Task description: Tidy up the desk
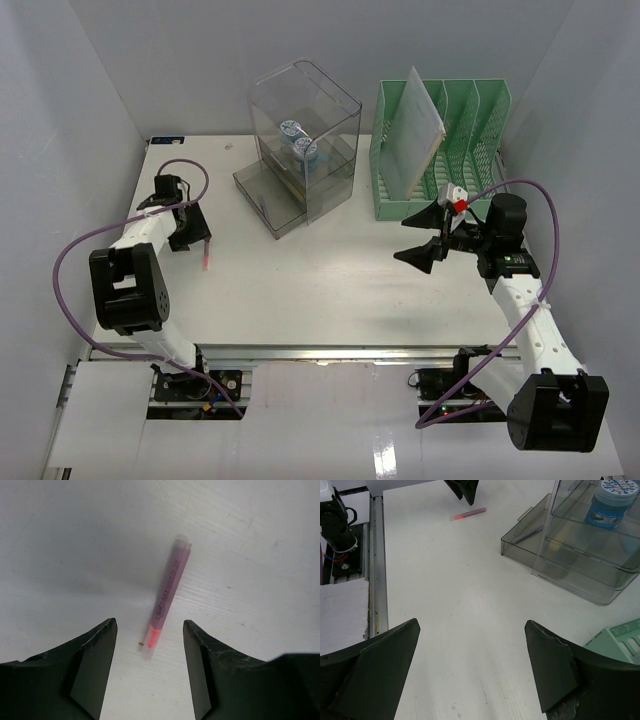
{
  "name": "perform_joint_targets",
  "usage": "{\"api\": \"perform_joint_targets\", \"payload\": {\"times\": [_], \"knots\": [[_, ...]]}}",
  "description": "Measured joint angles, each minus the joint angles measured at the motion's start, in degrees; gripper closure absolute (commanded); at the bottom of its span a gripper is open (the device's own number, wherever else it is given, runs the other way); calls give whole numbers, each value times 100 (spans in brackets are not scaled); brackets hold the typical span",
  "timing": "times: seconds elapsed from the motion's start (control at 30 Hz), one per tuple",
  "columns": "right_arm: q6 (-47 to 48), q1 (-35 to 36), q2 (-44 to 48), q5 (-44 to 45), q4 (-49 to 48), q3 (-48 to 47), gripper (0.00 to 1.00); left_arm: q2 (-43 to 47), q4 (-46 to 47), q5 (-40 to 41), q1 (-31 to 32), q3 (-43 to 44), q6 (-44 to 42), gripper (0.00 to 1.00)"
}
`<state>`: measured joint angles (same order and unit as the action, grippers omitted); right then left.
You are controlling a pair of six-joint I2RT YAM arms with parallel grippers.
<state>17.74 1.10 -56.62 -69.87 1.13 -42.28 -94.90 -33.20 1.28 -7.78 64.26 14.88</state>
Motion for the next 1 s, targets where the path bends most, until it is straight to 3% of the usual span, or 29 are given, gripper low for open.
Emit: {"api": "perform_joint_targets", "payload": {"times": [0.17,0.53,0.8,1.0], "knots": [[41,-4,-4,0,0,0,7,-170,-151,124,38,-75,-360,35],[54,-12,-48,0,0,2,7,-711,-112,-77,40,2,-586,53],[57,-19,-50,0,0,9,7,-749,-100,-147,45,32,-586,87],[61,-23,-50,0,0,9,7,-747,-78,-485,43,43,-410,93]]}}
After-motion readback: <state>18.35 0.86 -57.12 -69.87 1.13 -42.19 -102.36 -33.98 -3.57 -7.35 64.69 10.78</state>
